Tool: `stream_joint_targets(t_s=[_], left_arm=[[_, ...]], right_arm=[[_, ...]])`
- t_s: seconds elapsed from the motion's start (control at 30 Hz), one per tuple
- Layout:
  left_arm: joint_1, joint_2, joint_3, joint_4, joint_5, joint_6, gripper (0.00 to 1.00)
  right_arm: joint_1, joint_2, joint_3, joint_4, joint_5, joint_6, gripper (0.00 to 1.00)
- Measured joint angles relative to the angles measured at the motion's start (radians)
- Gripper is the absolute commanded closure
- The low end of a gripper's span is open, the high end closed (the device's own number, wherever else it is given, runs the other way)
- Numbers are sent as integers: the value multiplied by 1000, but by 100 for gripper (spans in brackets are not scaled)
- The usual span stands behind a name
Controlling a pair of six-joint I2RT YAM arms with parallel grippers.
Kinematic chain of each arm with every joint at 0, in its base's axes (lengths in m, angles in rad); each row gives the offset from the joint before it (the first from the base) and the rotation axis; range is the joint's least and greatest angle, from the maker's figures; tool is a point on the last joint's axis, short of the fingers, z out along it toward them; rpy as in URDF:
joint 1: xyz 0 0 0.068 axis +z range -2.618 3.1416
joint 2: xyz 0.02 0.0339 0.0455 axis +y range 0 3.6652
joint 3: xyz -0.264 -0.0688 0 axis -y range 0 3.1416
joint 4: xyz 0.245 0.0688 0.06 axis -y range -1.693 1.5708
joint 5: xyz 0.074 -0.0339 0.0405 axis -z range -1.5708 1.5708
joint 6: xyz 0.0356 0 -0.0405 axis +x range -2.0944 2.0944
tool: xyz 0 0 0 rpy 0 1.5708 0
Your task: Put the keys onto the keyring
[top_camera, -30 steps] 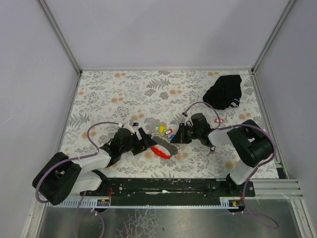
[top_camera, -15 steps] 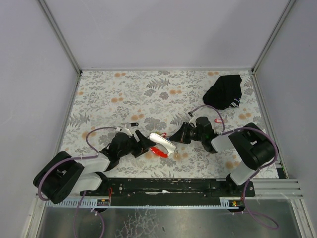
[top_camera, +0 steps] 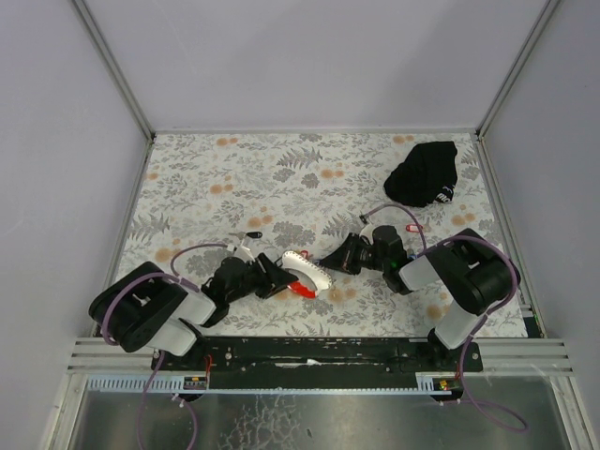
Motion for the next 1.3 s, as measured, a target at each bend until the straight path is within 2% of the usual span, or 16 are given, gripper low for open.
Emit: stream_joint_targets(t_s=[0.13, 0.27, 0.4, 0.5, 0.63, 0.77, 0.93, 1.13, 1.3], left_arm=[[-1, 21, -24, 103, 9, 0, 79], [-1, 0, -26, 132, 16, 19, 99], [-3, -80, -14, 114, 32, 68, 100], [-5, -160, 11, 26, 34, 130, 100], [-5, -296, 99, -203, 32, 255, 100], [-5, -411, 266, -518, 22, 421, 100], [-5, -430, 509, -875, 10, 629, 100], [-5, -350, 784, -1268, 6, 887, 100], [-8, -254, 978, -1531, -13, 1068, 100]], right_arm=[[0, -2, -3, -4, 2, -8, 96], [0, -43, -3, -63, 17, -48, 88], [1, -127, 0, -150, 23, -111, 79], [1, -203, 11, -217, 29, -172, 69], [1, -317, 33, -323, 45, -280, 47], [1, -435, 50, -424, 49, -417, 25], [2, -567, 52, -529, 54, -587, 0], [2, -753, 36, -570, 100, -731, 1], [2, -906, -55, -482, 124, -822, 1]])
